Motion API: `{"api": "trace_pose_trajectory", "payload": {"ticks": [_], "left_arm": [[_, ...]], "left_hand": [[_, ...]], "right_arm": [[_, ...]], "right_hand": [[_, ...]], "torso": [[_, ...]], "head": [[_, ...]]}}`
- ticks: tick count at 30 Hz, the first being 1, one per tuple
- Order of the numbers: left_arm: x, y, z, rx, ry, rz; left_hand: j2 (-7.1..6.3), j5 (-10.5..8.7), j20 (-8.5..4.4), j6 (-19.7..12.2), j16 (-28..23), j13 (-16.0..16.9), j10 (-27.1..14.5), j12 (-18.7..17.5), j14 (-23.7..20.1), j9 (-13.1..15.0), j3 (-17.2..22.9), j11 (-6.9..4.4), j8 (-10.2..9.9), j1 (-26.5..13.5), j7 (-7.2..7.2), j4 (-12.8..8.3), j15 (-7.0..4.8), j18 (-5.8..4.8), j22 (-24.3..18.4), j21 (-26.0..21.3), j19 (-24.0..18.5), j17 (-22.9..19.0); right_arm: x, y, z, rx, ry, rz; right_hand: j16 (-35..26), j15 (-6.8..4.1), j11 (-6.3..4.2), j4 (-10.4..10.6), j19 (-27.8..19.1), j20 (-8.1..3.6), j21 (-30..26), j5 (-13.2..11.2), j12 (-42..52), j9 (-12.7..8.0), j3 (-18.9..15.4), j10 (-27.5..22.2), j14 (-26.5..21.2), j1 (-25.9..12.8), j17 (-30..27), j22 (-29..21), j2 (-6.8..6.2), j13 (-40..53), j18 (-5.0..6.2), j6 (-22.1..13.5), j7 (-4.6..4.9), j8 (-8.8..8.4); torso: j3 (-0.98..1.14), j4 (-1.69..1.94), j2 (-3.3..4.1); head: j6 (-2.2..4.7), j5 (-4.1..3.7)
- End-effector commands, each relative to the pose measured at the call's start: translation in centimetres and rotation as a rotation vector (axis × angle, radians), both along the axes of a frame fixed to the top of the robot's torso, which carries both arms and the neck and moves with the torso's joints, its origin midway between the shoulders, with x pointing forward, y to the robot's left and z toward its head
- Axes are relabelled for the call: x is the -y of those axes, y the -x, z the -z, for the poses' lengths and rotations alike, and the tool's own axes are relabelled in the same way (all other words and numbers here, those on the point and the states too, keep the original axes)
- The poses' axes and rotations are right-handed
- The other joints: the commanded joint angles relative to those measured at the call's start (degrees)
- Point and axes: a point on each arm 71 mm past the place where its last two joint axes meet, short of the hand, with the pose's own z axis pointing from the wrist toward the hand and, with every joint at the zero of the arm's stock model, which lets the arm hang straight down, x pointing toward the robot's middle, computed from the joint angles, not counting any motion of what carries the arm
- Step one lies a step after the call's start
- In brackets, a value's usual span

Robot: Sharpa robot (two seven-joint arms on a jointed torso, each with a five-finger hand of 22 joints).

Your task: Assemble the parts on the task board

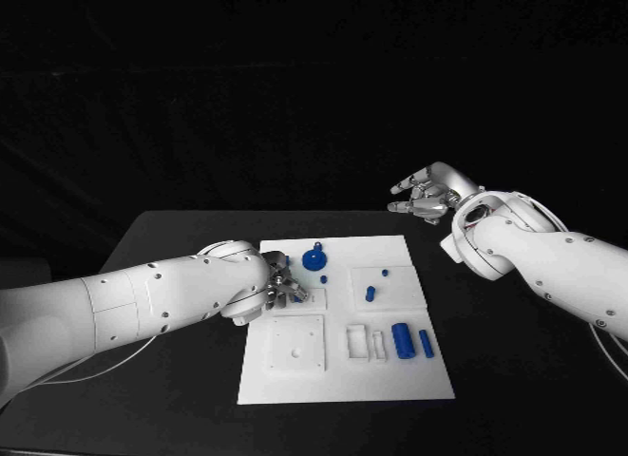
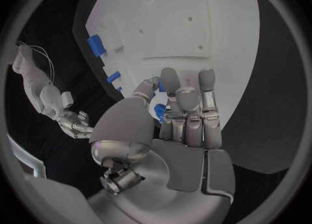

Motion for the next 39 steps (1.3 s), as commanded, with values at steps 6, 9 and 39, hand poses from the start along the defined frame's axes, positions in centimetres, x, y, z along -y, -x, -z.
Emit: {"api": "trace_pose_trajectory", "payload": {"ticks": [6,9,39], "left_arm": [[-0.2,-0.4,-0.4,-0.080,-0.011,0.018],[-0.3,-0.7,-0.6,-0.089,-0.015,0.015],[0.9,-3.5,-2.9,-0.250,-0.057,0.042]], "left_hand": [[0.64,-0.35,0.46,6.70,0.25,-0.03,2.49,0.19,0.16,0.15,4.51,-0.58,0.35,0.87,-4.80,-4.51,0.09,0.46,1.09,0.35,0.00,0.23],[0.63,-0.33,0.49,6.67,0.33,-0.02,2.49,0.17,0.15,0.15,4.55,-0.58,0.35,0.97,-4.79,-4.64,0.10,0.47,1.10,0.37,-0.05,0.37],[1.17,-0.18,0.48,6.31,1.08,0.62,2.45,0.35,-0.14,0.76,4.89,-0.64,0.33,0.75,-4.69,-6.44,0.19,0.42,1.14,1.09,-0.73,1.68]], "right_arm": [[-0.3,-0.1,0.2,-0.011,0.014,-0.015],[-0.4,-0.1,0.3,-0.014,0.015,-0.017],[-0.8,-0.3,0.7,-0.041,0.022,-0.021]], "right_hand": [[-0.24,-0.34,-0.10,0.13,3.14,-0.24,-0.31,0.26,0.05,0.03,0.30,-0.45,0.09,-0.73,-0.05,5.43,-0.01,-0.01,1.03,0.42,0.15,-0.23],[-0.24,-0.34,-0.10,0.13,3.14,-0.24,-0.31,0.26,0.05,0.03,0.30,-0.45,0.09,-0.73,-0.05,5.43,-0.01,-0.01,1.03,0.42,0.15,-0.23],[-0.39,-0.33,-0.10,0.16,3.14,-0.24,-0.47,0.22,-0.01,0.04,0.45,-0.55,0.07,-0.84,-0.08,5.42,0.00,-0.08,1.02,0.42,0.14,-0.22]], "torso": [[0.05,0.02,0.02],[0.07,-0.01,0.05],[0.14,0.03,0.14]], "head": [[0.05,0.11],[0.09,0.21],[-0.53,0.00]]}}
